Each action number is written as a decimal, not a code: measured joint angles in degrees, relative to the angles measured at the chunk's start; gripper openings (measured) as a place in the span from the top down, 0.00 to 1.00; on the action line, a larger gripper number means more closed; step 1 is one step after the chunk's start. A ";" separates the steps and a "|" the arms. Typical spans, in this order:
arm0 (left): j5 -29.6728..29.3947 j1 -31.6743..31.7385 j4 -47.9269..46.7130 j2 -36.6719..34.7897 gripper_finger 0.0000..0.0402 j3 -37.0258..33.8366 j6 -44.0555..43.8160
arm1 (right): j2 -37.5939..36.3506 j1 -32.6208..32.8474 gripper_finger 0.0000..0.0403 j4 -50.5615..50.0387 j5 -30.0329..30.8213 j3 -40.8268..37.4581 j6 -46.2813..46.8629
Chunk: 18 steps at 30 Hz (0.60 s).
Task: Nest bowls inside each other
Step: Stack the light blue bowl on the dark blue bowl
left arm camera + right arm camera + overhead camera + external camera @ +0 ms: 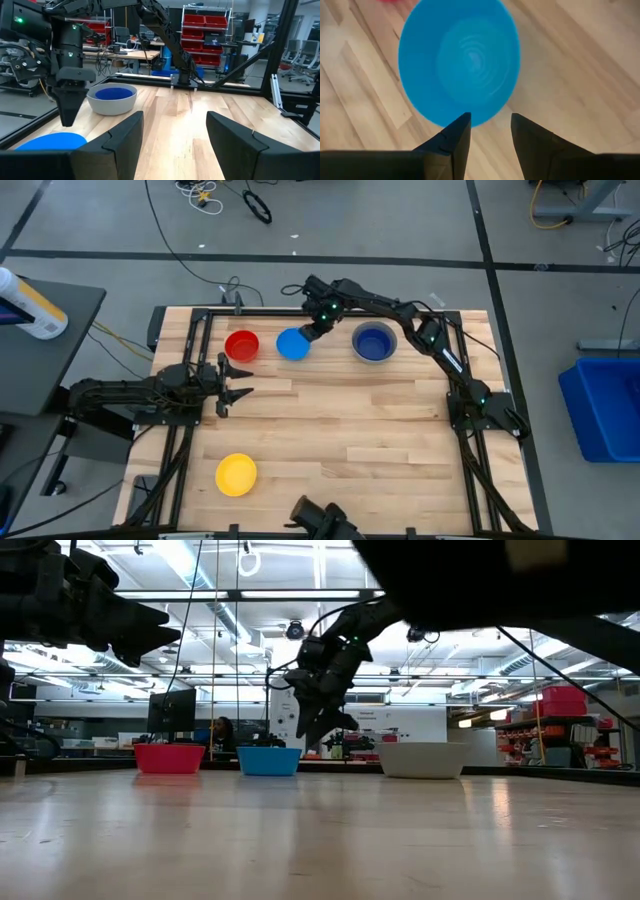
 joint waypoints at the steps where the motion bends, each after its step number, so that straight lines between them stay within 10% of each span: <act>1: -0.22 -0.01 0.00 0.00 0.44 0.00 -0.03 | 0.01 -0.17 0.63 0.27 -0.63 0.00 0.14; 18: -0.77 -0.01 4.81 0.88 0.44 0.00 -0.46 | -2.48 0.00 0.61 -4.79 0.31 0.26 -8.26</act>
